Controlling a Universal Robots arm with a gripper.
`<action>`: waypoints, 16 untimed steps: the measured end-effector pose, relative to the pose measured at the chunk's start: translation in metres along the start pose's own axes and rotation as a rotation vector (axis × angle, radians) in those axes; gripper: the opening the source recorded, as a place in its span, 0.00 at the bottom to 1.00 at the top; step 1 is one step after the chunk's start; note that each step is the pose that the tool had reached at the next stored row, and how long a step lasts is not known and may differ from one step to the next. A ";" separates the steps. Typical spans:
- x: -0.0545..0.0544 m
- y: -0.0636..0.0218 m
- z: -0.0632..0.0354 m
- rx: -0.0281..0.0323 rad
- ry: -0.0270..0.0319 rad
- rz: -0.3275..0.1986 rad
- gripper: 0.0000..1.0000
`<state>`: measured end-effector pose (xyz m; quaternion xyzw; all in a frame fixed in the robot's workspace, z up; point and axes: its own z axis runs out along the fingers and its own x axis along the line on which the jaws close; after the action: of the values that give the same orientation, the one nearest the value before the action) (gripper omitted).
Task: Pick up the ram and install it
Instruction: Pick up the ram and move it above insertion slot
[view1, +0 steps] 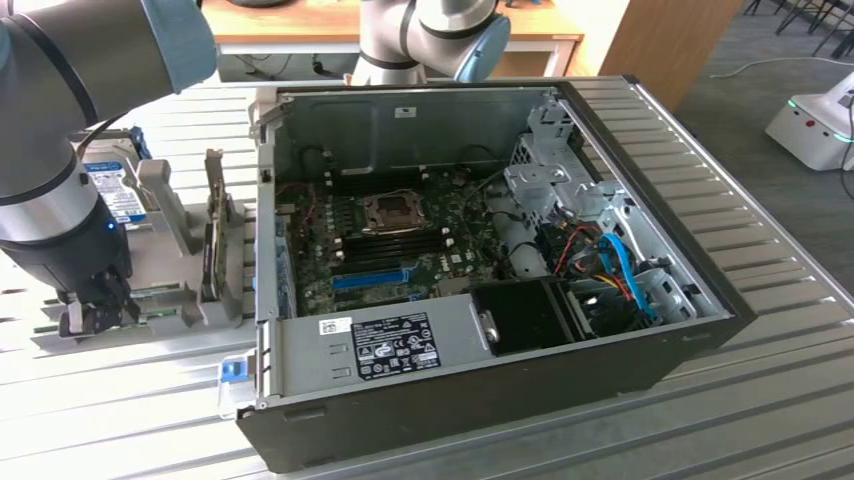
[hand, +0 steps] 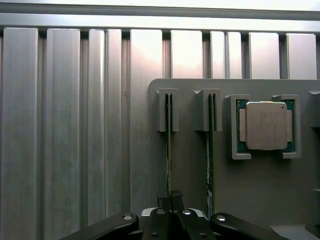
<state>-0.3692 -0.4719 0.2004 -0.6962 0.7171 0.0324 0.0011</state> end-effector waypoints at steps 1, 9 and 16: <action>0.000 0.0000 0.0000 0.0000 0.0000 0.000 0.12; 0.000 0.0000 0.0000 -0.0005 0.0005 -0.011 0.12; 0.000 0.0000 0.0000 -0.0016 0.0014 -0.033 0.12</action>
<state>-0.3692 -0.4719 0.2004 -0.7079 0.7056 0.0324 0.0006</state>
